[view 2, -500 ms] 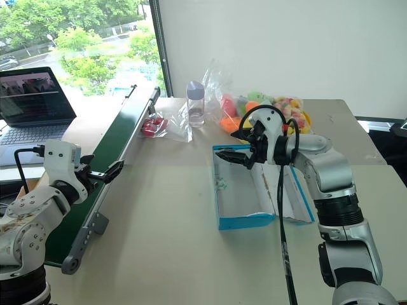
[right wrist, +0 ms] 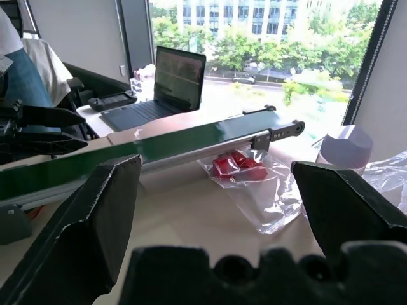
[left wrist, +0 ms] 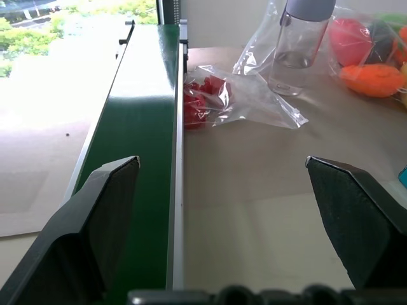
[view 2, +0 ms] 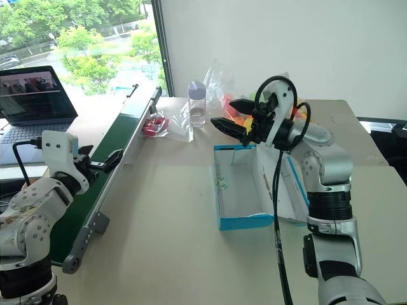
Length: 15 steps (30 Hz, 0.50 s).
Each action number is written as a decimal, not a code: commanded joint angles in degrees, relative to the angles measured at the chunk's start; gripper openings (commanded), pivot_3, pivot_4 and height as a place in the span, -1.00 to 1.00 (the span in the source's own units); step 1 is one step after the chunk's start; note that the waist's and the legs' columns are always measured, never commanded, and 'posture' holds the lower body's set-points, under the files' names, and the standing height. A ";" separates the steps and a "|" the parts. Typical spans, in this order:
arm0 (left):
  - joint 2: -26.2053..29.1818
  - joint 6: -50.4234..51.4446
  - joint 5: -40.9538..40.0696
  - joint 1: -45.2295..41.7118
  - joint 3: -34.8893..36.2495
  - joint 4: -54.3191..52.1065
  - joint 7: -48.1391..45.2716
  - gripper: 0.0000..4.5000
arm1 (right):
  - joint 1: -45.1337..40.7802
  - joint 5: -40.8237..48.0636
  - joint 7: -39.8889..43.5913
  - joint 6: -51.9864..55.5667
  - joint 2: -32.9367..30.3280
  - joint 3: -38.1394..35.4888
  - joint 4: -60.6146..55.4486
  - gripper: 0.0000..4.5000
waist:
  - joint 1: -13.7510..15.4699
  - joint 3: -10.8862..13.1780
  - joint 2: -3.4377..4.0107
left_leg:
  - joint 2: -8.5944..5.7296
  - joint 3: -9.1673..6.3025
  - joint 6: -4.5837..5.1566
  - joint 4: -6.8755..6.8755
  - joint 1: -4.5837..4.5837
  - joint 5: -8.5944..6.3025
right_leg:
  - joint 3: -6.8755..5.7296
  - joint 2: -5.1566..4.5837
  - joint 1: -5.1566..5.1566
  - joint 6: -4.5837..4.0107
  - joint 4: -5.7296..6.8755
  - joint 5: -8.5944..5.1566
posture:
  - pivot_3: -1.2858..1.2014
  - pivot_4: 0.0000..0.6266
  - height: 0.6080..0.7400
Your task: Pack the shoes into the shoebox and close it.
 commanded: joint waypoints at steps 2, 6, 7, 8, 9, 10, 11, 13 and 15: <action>-0.11 -3.10 -0.06 -1.85 2.28 0.21 1.29 1.00 | -2.01 1.16 -0.79 -1.89 0.87 -1.20 -0.75 0.99 | -0.01 0.00 0.00 | 0.00 0.00 0.00 0.00 0.01 0.00 | 0.00 -0.01 0.00 0.00 0.00 0.00 | 0.03 -0.52 1.00; 0.27 -3.92 0.21 -1.93 2.01 0.88 1.59 1.00 | -2.28 0.80 -1.77 -3.14 2.08 -1.36 -0.35 0.99 | -0.02 0.00 0.00 | 0.00 0.00 -0.01 -0.01 0.00 0.00 | -0.01 0.00 -0.01 0.00 0.00 0.00 | 0.03 -0.52 1.00; 0.27 -4.04 0.19 -1.91 1.92 1.00 1.63 1.00 | -2.18 0.53 -1.55 -4.05 2.15 -1.22 -0.29 0.99 | -0.02 0.00 0.00 | 0.00 0.00 0.00 -0.01 0.00 0.00 | -0.01 0.00 -0.01 0.00 0.00 0.00 | 0.03 -0.52 1.00; 0.30 -4.16 0.18 -1.91 1.84 1.04 1.67 1.00 | -2.07 0.29 -1.64 -4.24 2.09 -1.04 -0.32 0.99 | -0.03 0.00 0.00 | 0.00 0.00 0.00 -0.01 0.00 0.00 | -0.01 0.00 -0.01 -0.01 0.00 0.00 | 0.03 -0.52 1.00; 0.32 -4.24 0.17 -1.92 1.73 1.08 1.71 1.00 | -1.96 0.18 -1.63 -4.10 1.94 -0.81 -0.30 0.99 | -0.03 0.00 0.00 | 0.00 0.00 0.00 -0.01 -0.01 0.00 | -0.01 0.00 -0.01 -0.01 0.00 0.00 | 0.03 -0.52 1.00; 0.33 -4.35 0.21 -1.96 1.57 1.18 1.76 1.00 | -1.89 0.20 -1.63 -3.81 1.80 -0.62 -0.24 0.99 | -0.04 0.00 0.00 | 0.00 0.00 0.00 -0.01 -0.01 0.00 | -0.01 0.00 -0.01 -0.01 0.00 0.00 | 0.03 -0.52 1.00; 0.32 -4.47 0.25 -1.99 1.41 1.32 1.80 1.00 | -1.87 0.43 -1.84 -3.20 1.77 -0.63 -0.16 0.99 | -0.04 0.00 0.00 | 0.00 0.00 0.00 -0.01 -0.01 0.00 | -0.01 0.00 -0.01 -0.01 0.00 0.00 | 0.03 -0.52 1.00; 0.29 -4.69 0.39 -1.84 1.16 1.60 1.81 1.00 | -1.82 0.76 -1.88 -2.18 1.52 -0.56 -0.12 0.99 | -0.04 0.00 0.00 | 0.00 0.00 -0.02 -0.01 -0.01 -0.01 | -0.01 -0.01 -0.01 -0.01 0.00 0.00 | 0.03 -0.52 1.00; 0.37 -4.97 0.70 -1.38 0.77 2.09 1.70 1.00 | -1.72 1.31 -1.36 -1.04 1.18 -0.39 -0.22 0.99 | -0.03 0.00 0.00 | 0.00 0.00 -0.06 -0.01 0.00 -0.03 | -0.01 -0.01 -0.01 -0.01 0.00 0.00 | 0.03 -0.52 1.00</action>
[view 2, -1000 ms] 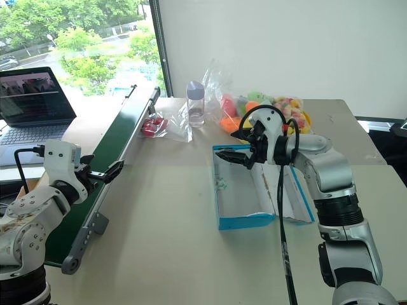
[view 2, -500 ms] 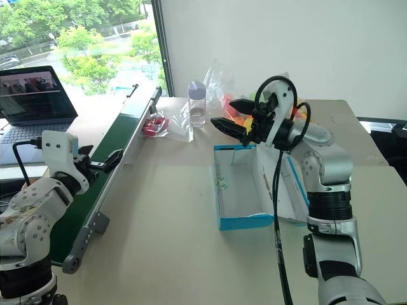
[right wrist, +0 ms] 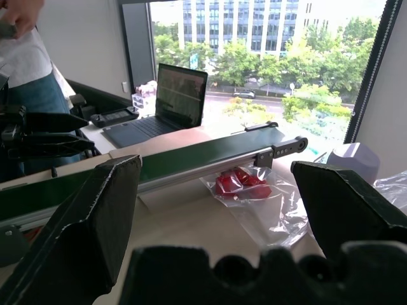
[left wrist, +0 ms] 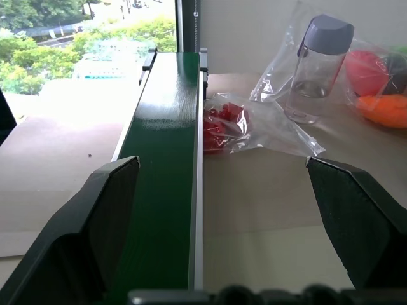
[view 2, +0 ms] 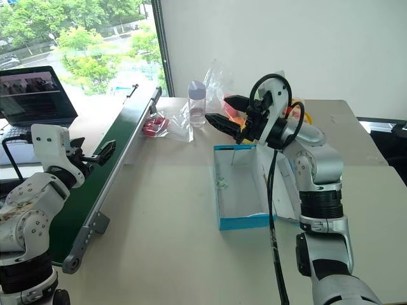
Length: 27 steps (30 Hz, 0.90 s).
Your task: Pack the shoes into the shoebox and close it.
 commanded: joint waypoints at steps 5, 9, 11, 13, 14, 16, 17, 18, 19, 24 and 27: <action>0.69 -2.41 0.62 1.44 0.26 0.80 -0.06 1.00 | -0.58 3.89 0.68 3.67 -0.65 -1.49 -2.54 0.99 | -0.05 0.00 0.00 | 0.01 0.00 0.01 -0.01 0.00 0.00 | 0.00 0.00 -0.01 -0.01 0.00 0.00 | 0.03 -0.52 1.00; 0.70 -2.85 0.66 1.63 0.76 1.47 0.46 1.00 | -0.16 3.28 0.90 4.32 -1.61 -0.26 -2.86 0.99 | -0.07 0.00 0.00 | 0.02 0.00 -0.02 -0.01 0.00 -0.01 | -0.01 -0.01 -0.02 -0.02 0.00 0.00 | 0.03 -0.52 1.00; 0.59 -3.24 0.65 1.52 0.76 1.58 0.56 1.00 | -0.12 3.35 0.85 5.08 -1.89 -0.02 -2.83 0.99 | -0.07 0.00 0.00 | 0.01 0.00 -0.09 -0.01 -0.01 -0.05 | -0.01 -0.02 -0.02 -0.02 -0.01 0.00 | 0.03 -0.52 1.00; 0.45 -3.39 0.55 1.45 0.77 1.66 0.63 1.00 | -0.17 3.25 1.34 5.59 -2.33 0.60 -2.91 0.99 | -0.06 0.00 0.00 | 0.01 0.00 -0.10 -0.01 -0.02 -0.06 | -0.02 -0.03 -0.02 -0.02 -0.02 0.00 | 0.03 -0.52 1.00; 0.42 -3.56 0.59 1.40 0.61 1.73 0.65 1.00 | -0.28 3.32 1.41 5.75 -2.33 0.68 -2.94 0.99 | -0.06 0.00 0.00 | 0.01 0.00 -0.10 -0.01 -0.02 -0.06 | -0.02 -0.03 -0.03 -0.02 -0.02 0.00 | 0.03 -0.52 1.00; 0.26 -3.83 0.58 1.24 0.29 1.87 0.76 1.00 | -0.38 3.45 1.64 6.07 -2.45 0.90 -2.99 0.99 | -0.06 0.00 0.00 | 0.02 0.00 -0.10 -0.01 -0.02 -0.06 | -0.02 -0.02 -0.03 -0.02 -0.02 0.00 | 0.03 -0.52 1.00; 0.14 -4.14 0.49 1.16 0.18 1.96 0.72 1.00 | -0.33 3.34 1.69 6.09 -2.54 1.12 -3.07 0.99 | -0.06 0.00 0.00 | 0.02 0.00 -0.10 -0.01 -0.02 -0.06 | -0.02 -0.03 -0.03 -0.02 -0.01 0.00 | 0.03 -0.52 1.00; 0.06 -4.36 0.40 1.13 0.12 2.02 0.69 1.00 | -0.27 3.24 1.74 6.08 -2.62 1.31 -3.14 0.99 | -0.06 0.00 0.00 | 0.02 0.00 -0.10 -0.01 -0.02 -0.06 | -0.02 -0.02 -0.03 -0.02 -0.01 0.00 | 0.03 -0.52 1.00; 0.26 -4.51 0.66 1.17 -0.24 2.27 0.63 1.00 | -0.19 3.33 1.67 6.13 -2.57 1.32 -3.29 0.99 | -0.06 0.00 0.00 | 0.02 0.00 -0.10 -0.01 -0.02 -0.06 | -0.02 -0.03 -0.03 -0.02 -0.01 0.00 | 0.03 -0.52 1.00; 0.89 -5.83 1.14 0.48 -1.19 3.88 0.10 1.00 | 0.11 3.32 1.43 6.11 -2.63 1.35 -3.81 0.99 | -0.03 0.00 0.00 | 0.02 0.00 -0.10 -0.02 -0.02 -0.06 | -0.02 -0.03 -0.03 -0.02 -0.02 0.00 | 0.03 -0.52 1.00; 1.29 -6.82 1.51 -0.46 -2.06 4.84 -0.63 1.00 | 0.46 4.28 1.39 8.22 -3.04 1.10 -4.42 0.99 | 0.03 0.00 0.00 | 0.01 0.00 -0.10 -0.01 -0.03 -0.06 | -0.03 -0.03 -0.03 -0.02 -0.02 0.00 | 0.03 -0.52 1.00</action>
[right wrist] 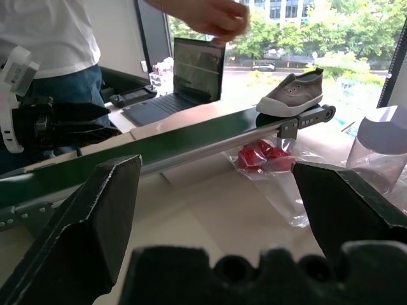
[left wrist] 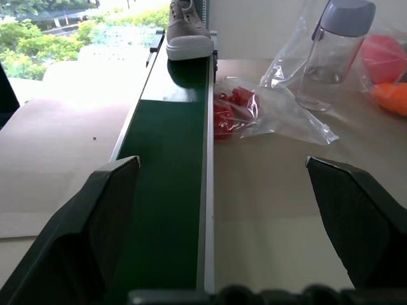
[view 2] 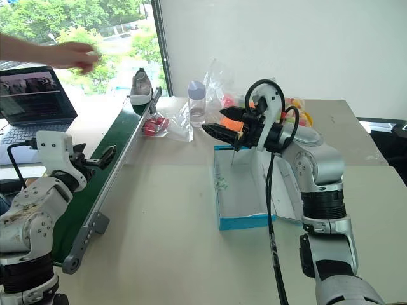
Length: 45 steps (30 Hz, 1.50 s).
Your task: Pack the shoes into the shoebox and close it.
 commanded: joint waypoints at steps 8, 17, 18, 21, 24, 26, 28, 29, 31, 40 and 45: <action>0.41 -4.65 2.39 -4.90 -2.84 3.30 0.09 1.00 | 0.74 1.56 -0.13 2.62 -1.56 -1.19 -4.05 0.99 | 0.12 0.00 0.00 | 0.00 0.00 -0.01 0.00 -0.02 -0.01 | -0.01 -0.01 -0.01 0.00 -0.02 0.00 | 0.03 -0.52 1.00; -0.95 -4.54 4.89 -9.95 -2.36 10.70 4.71 1.00 | 1.65 1.03 0.01 2.17 -2.40 -0.75 -5.57 0.99 | 0.12 0.00 0.00 | 0.00 0.00 0.13 0.00 -0.03 0.07 | -0.03 -0.01 -0.02 0.01 -0.01 0.00 | 0.03 -0.52 1.00; -1.04 -4.69 5.06 -11.08 -2.26 12.82 5.09 1.00 | 1.74 0.97 -0.09 2.14 -2.39 -0.72 -5.72 0.99 | 0.10 0.00 0.00 | 0.00 0.00 0.14 -0.01 -0.04 0.07 | -0.03 -0.01 -0.02 0.02 -0.02 0.00 | 0.03 -0.52 1.00; -0.96 -4.99 5.88 -13.18 -2.58 17.61 5.68 1.00 | 2.22 1.05 -0.56 2.33 -2.22 -0.64 -6.64 0.99 | 0.14 0.00 0.00 | 0.01 -0.01 0.14 -0.01 -0.04 0.07 | -0.05 0.00 -0.02 0.02 -0.02 0.01 | 0.03 -0.52 1.00; -1.38 -5.46 6.08 -14.81 -3.01 20.83 5.49 1.00 | 2.61 1.35 -1.13 2.72 -2.11 -0.86 -7.53 0.99 | 0.14 0.00 0.00 | 0.01 -0.02 0.15 -0.01 -0.06 0.07 | -0.07 -0.01 -0.03 0.02 -0.02 0.01 | 0.03 -0.52 1.00; -1.81 -5.65 5.98 -15.86 -2.33 22.78 5.92 1.00 | 2.87 1.62 -1.36 3.05 -2.18 -0.97 -8.14 0.99 | 0.14 0.00 0.00 | -0.01 -0.01 0.14 0.00 -0.08 0.07 | -0.07 -0.05 -0.04 0.02 -0.02 0.01 | 0.03 -0.52 1.00; -1.91 -6.08 5.99 -17.00 -1.90 25.04 6.11 1.00 | 2.97 1.88 -1.55 3.44 -2.27 -1.09 -8.58 0.99 | 0.15 0.00 -0.01 | -0.01 -0.02 0.13 0.00 -0.11 0.06 | -0.07 -0.08 -0.05 0.02 -0.02 0.01 | 0.03 -0.52 1.00; -1.71 -6.47 6.06 -17.48 -2.19 26.00 5.62 1.00 | 2.98 1.96 -1.61 3.63 -2.30 -1.14 -8.73 0.99 | 0.15 0.00 -0.01 | 0.00 -0.03 0.13 0.00 -0.12 0.06 | -0.08 -0.07 -0.06 0.02 -0.02 0.01 | 0.03 -0.52 1.00; -1.48 -7.26 6.26 -18.51 -2.43 27.83 5.23 1.00 | 2.94 2.11 -1.68 3.99 -2.32 -1.21 -8.96 0.99 | 0.15 0.00 0.00 | 0.00 -0.04 0.11 -0.01 -0.13 0.05 | -0.09 -0.08 -0.08 0.02 -0.02 0.01 | 0.03 -0.52 1.00; -2.05 -4.36 5.18 -19.22 0.14 32.94 7.81 0.66 | 3.06 2.37 -1.98 4.14 -3.10 -0.72 -9.21 1.00 | 0.10 0.00 -0.01 | 0.00 -0.05 0.01 -0.01 -0.17 -0.01 | -0.10 -0.14 -0.11 0.01 -0.02 0.02 | 0.03 -0.52 1.00; -2.91 -1.91 4.66 -18.08 1.18 32.16 8.68 -0.15 | 2.98 2.13 -2.04 3.87 -3.32 -0.32 -9.01 1.00 | 0.29 0.00 0.00 | 0.00 -0.07 -0.01 0.00 -0.18 0.00 | -0.11 -0.17 -0.13 0.01 0.01 0.02 | 0.03 -0.52 1.00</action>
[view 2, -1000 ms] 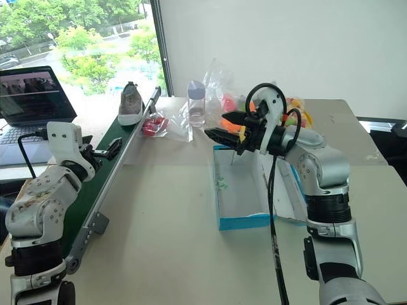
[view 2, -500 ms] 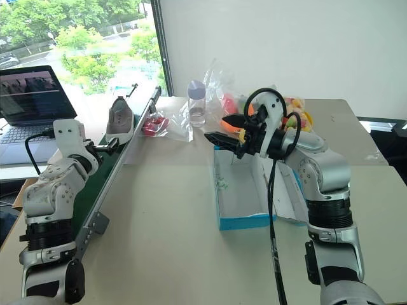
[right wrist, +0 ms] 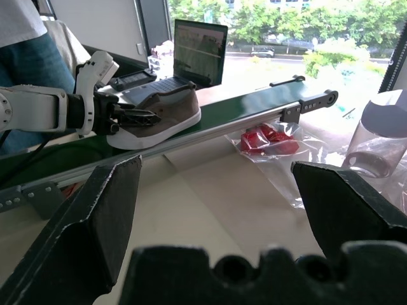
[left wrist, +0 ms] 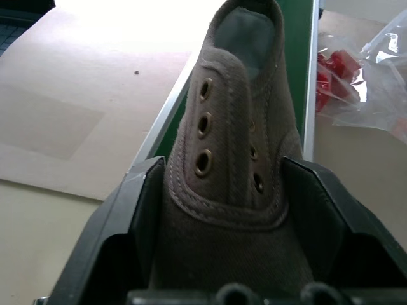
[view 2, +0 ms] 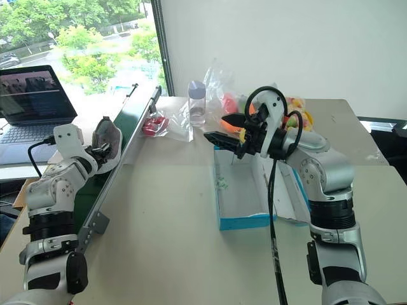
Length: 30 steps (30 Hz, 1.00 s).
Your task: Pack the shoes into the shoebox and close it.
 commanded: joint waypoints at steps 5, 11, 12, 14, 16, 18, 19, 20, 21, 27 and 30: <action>-1.20 0.94 -1.65 0.58 0.78 -4.68 -0.32 -0.87 | -0.52 0.14 -0.20 -0.34 -0.68 -0.02 -1.78 1.00 | 0.26 0.00 0.00 | -0.03 -0.06 -0.06 0.01 0.01 0.00 | -0.07 -0.13 0.06 0.00 0.00 0.00 | 0.03 -0.52 1.00; -1.43 -2.45 -1.92 0.47 -0.05 -9.99 -1.85 -0.97 | -0.88 0.72 -0.34 -0.10 -0.40 -0.15 -1.41 1.00 | 0.09 0.00 -0.01 | -0.02 -0.09 -0.05 0.00 -0.12 -0.02 | -0.11 -0.15 -0.03 -0.01 -0.04 0.01 | 0.03 -0.52 1.00; -1.51 -2.84 -1.98 0.20 -0.26 -10.98 -1.96 -0.97 | -1.04 1.12 -0.57 0.16 -0.14 -0.47 -1.26 1.00 | 0.08 0.00 0.00 | -0.02 -0.08 -0.04 0.00 -0.14 -0.02 | -0.10 -0.13 -0.06 -0.01 -0.04 0.01 | 0.03 -0.52 1.00; -2.18 -3.65 -3.07 -1.01 -0.56 -13.53 -2.42 -0.97 | -1.75 2.85 -1.93 1.98 0.76 -1.86 -0.69 1.00 | -0.01 0.00 -0.01 | -0.01 -0.08 -0.04 -0.01 -0.16 -0.02 | -0.10 -0.14 -0.08 -0.01 -0.04 0.01 | 0.03 -0.52 1.00; -2.47 -3.87 -3.70 -2.12 -1.98 -15.89 -3.60 -0.97 | -2.98 6.39 -4.65 7.66 1.95 -4.12 0.31 1.00 | 0.02 0.01 -0.01 | 0.00 -0.08 -0.04 -0.02 -0.17 -0.02 | -0.08 -0.18 -0.10 -0.02 -0.03 0.02 | 0.03 -0.52 1.00; -3.19 -2.67 -5.20 -3.33 -4.06 -18.48 -5.62 -0.97 | -3.97 9.07 -7.12 12.09 3.02 -5.94 1.38 1.00 | 0.04 0.01 -0.01 | -0.01 -0.08 -0.05 -0.01 -0.17 -0.01 | -0.08 -0.33 -0.10 -0.04 -0.02 0.03 | 0.03 -0.52 1.00; -3.44 -1.78 -6.09 -3.87 -5.60 -19.80 -7.11 -0.97 | -4.65 11.10 -9.11 14.64 4.28 -7.61 2.21 1.00 | 0.14 0.01 -0.01 | -0.02 -0.08 -0.06 -0.01 -0.17 -0.01 | -0.09 -0.41 -0.11 -0.04 -0.01 0.03 | 0.03 -0.52 1.00; -3.77 -1.21 -6.75 -4.38 -6.63 -20.60 -7.97 -0.97 | -5.13 12.34 -10.21 16.11 5.03 -8.58 2.73 1.00 | 0.16 0.01 -0.01 | -0.03 -0.10 -0.06 0.00 -0.17 -0.01 | -0.12 -0.46 -0.09 -0.05 -0.02 0.04 | 0.03 -0.52 1.00; -4.24 -0.59 -7.38 -5.06 -7.62 -21.39 -8.52 -0.97 | -5.62 13.44 -11.36 17.44 5.86 -9.52 3.15 1.00 | 0.17 0.00 -0.01 | -0.03 -0.11 -0.06 0.01 -0.17 -0.01 | -0.15 -0.47 -0.05 -0.05 -0.02 0.04 | 0.03 -0.52 1.00; -7.61 3.38 -10.11 -8.93 -12.60 -24.53 -8.87 -0.97 | -7.30 19.42 -18.41 23.91 9.47 -14.45 4.89 1.00 | -0.03 0.01 -0.01 | -0.04 -0.06 0.47 0.00 -0.17 0.22 | -0.11 -0.09 -0.03 -0.03 -0.05 0.03 | 0.03 -0.52 1.00; -11.22 4.92 -11.38 -11.53 -14.34 -24.86 -7.91 -0.97 | -7.02 19.45 -21.20 24.22 10.25 -15.14 5.23 1.00 | 0.01 0.01 -0.01 | -0.04 -0.07 0.49 -0.01 -0.18 0.23 | -0.11 0.02 -0.03 -0.03 -0.04 0.02 | 0.03 -0.52 1.00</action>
